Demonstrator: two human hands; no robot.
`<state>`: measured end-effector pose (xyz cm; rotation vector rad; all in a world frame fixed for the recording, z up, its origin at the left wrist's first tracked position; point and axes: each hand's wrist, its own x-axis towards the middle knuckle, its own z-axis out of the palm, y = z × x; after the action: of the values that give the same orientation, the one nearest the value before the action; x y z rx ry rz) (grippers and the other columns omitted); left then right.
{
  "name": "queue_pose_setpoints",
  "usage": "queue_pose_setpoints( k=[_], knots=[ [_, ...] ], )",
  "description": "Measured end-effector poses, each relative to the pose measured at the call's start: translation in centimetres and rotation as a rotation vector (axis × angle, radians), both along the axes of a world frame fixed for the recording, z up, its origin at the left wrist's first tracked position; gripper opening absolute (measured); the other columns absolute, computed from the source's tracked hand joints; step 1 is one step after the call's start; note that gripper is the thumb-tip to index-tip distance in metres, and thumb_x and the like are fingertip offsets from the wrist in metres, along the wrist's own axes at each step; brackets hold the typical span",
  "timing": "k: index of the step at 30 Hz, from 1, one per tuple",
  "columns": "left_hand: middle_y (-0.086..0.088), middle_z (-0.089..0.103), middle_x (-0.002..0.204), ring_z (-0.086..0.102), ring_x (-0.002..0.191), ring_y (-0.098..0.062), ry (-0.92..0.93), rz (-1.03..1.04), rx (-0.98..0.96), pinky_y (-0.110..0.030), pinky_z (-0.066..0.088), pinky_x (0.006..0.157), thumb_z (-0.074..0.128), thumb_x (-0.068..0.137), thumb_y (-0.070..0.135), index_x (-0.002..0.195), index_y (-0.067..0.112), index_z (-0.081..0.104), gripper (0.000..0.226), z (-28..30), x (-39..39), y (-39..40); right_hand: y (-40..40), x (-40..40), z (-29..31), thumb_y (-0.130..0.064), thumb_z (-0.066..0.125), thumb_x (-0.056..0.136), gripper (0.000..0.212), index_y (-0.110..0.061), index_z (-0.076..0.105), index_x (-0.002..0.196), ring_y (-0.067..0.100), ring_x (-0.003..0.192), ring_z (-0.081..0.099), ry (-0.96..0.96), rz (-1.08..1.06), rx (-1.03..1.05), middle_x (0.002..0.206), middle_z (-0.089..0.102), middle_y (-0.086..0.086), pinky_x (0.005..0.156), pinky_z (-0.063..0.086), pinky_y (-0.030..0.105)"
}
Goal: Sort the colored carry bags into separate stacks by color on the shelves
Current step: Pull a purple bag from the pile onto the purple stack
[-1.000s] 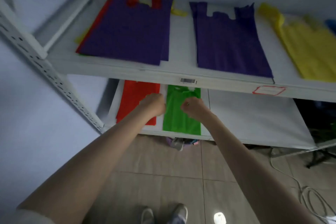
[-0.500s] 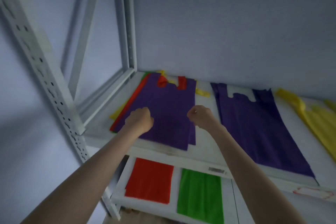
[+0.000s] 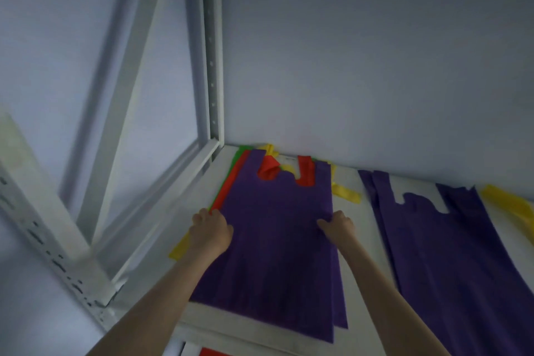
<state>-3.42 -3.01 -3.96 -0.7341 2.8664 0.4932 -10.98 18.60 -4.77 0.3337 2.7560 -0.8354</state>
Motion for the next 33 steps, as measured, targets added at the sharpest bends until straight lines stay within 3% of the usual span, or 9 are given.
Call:
queue_pose_setpoints(
  k=[6, 9, 15, 20, 24, 28, 33],
  knots=[
    [-0.017, 0.041, 0.139, 0.040, 0.131, -0.031, -0.022, 0.005, 0.095, -0.038, 0.036, 0.106, 0.048, 0.096, 0.036, 0.135, 0.000, 0.035, 0.054, -0.8, -2.0, -1.9, -2.2, -1.6, -0.5, -0.023, 0.054, 0.089, 0.047, 0.002, 0.045, 0.128, 0.036, 0.128, 0.040, 0.054, -0.053, -0.002, 0.134, 0.047, 0.024, 0.105, 0.030, 0.034],
    [-0.018, 0.046, 0.138, 0.043, 0.131, -0.030, -0.027, -0.018, 0.156, -0.034, 0.036, 0.107, 0.049, 0.096, 0.034, 0.134, -0.005, 0.038, 0.056, -0.9, -3.0, -2.3, -2.8, -2.4, -0.7, -0.024, 0.053, 0.088, 0.053, 0.000, 0.036, 0.133, 0.036, 0.133, 0.033, 0.042, -0.166, 0.011, 0.140, 0.038, 0.024, 0.108, 0.026, 0.035],
    [-0.017, 0.056, 0.132, 0.054, 0.123, -0.030, -0.045, -0.034, 0.262, -0.032, 0.044, 0.101, 0.061, 0.089, 0.029, 0.129, -0.003, 0.047, 0.053, -1.3, -4.5, -2.3, -2.3, -3.1, -0.9, -0.044, 0.050, 0.089, 0.069, -0.002, 0.031, 0.139, 0.034, 0.137, 0.027, -0.012, -0.331, 0.006, 0.147, 0.033, 0.019, 0.111, 0.024, 0.039],
    [-0.017, 0.057, 0.128, 0.055, 0.119, -0.031, 0.000, -0.051, 0.290, -0.032, 0.045, 0.094, 0.053, 0.093, 0.023, 0.124, -0.003, 0.047, 0.041, -1.4, -4.7, -2.2, -2.0, -3.8, -1.2, -0.054, 0.046, 0.088, 0.070, -0.004, 0.041, 0.137, 0.035, 0.135, 0.032, 0.023, -0.381, -0.070, 0.143, 0.039, 0.019, 0.109, 0.027, 0.041],
    [-0.019, 0.056, 0.129, 0.055, 0.119, -0.031, 0.047, -0.047, 0.378, -0.031, 0.044, 0.093, 0.051, 0.094, 0.018, 0.128, -0.005, 0.043, 0.042, -1.4, -5.1, -2.1, -2.0, -4.2, -1.4, -0.035, 0.057, 0.088, 0.053, 0.004, 0.049, 0.122, 0.037, 0.117, 0.052, 0.140, -0.394, -0.265, 0.127, 0.055, 0.022, 0.096, 0.042, 0.040],
    [-0.020, 0.053, 0.132, 0.052, 0.123, -0.034, 0.040, -0.095, 0.374, -0.033, 0.042, 0.097, 0.048, 0.095, 0.018, 0.129, -0.004, 0.041, 0.042, -1.3, -5.1, -1.8, -1.9, -4.5, -0.9, -0.009, 0.055, 0.082, 0.036, 0.006, 0.055, 0.116, 0.037, 0.109, 0.057, 0.150, -0.340, -0.265, 0.118, 0.061, 0.023, 0.089, 0.046, 0.039],
    [-0.022, 0.053, 0.131, 0.053, 0.120, -0.035, 0.024, -0.171, 0.365, -0.037, 0.044, 0.095, 0.044, 0.095, 0.012, 0.132, -0.004, 0.033, 0.042, -1.3, -5.1, -1.2, -1.9, -4.8, -0.4, -0.015, 0.056, 0.089, 0.042, 0.010, 0.049, 0.121, 0.040, 0.116, 0.053, 0.149, -0.285, -0.229, 0.125, 0.055, 0.028, 0.093, 0.043, 0.039]
  ],
)
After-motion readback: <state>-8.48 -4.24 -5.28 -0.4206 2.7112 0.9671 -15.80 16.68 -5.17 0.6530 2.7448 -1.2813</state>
